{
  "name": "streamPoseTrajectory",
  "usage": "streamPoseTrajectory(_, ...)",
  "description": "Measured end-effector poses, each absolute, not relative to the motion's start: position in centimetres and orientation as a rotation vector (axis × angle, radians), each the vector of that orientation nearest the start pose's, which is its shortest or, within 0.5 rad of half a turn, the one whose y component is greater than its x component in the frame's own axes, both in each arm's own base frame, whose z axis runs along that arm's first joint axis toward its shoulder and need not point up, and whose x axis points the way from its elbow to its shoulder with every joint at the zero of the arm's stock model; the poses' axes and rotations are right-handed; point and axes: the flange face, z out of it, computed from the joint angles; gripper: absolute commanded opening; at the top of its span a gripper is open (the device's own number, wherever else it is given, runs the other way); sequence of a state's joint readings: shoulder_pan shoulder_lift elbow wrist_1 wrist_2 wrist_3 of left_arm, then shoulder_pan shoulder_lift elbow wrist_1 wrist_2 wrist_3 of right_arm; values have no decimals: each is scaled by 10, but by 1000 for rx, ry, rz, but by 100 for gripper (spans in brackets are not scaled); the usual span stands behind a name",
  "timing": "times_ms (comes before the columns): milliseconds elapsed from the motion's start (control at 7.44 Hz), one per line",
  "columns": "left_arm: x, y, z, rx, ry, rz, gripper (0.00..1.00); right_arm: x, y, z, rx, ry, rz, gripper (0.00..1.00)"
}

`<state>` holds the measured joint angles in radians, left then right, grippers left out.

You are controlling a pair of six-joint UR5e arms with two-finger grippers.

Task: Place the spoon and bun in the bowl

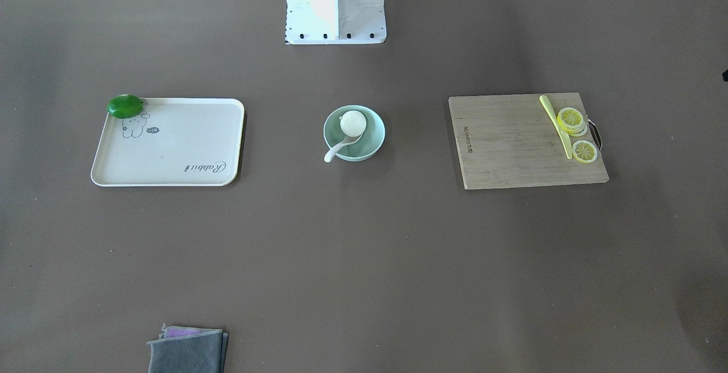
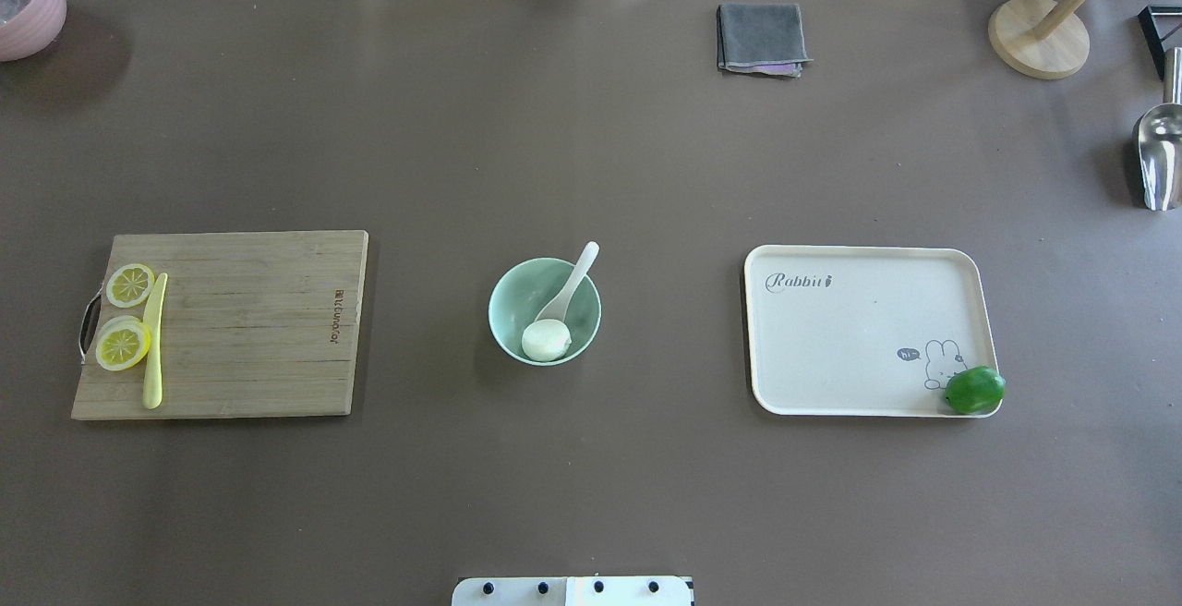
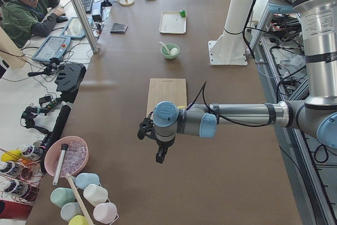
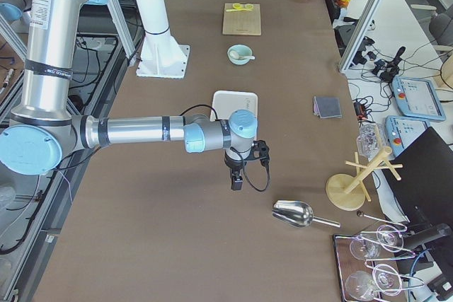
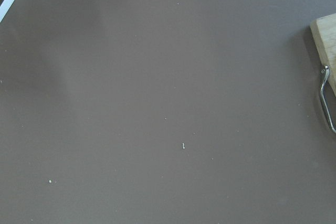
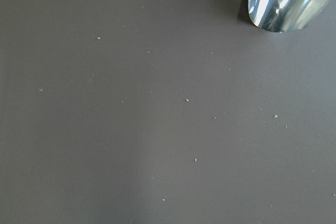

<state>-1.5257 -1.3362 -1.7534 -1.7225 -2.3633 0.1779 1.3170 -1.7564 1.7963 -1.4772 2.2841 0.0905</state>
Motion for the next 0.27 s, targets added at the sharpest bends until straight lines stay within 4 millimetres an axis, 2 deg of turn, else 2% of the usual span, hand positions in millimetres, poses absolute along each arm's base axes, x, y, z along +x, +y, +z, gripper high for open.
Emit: streamPoseTrajectory(269, -44, -400, 657, 145, 788, 250, 99, -42, -426, 626, 3, -725, -207, 100)
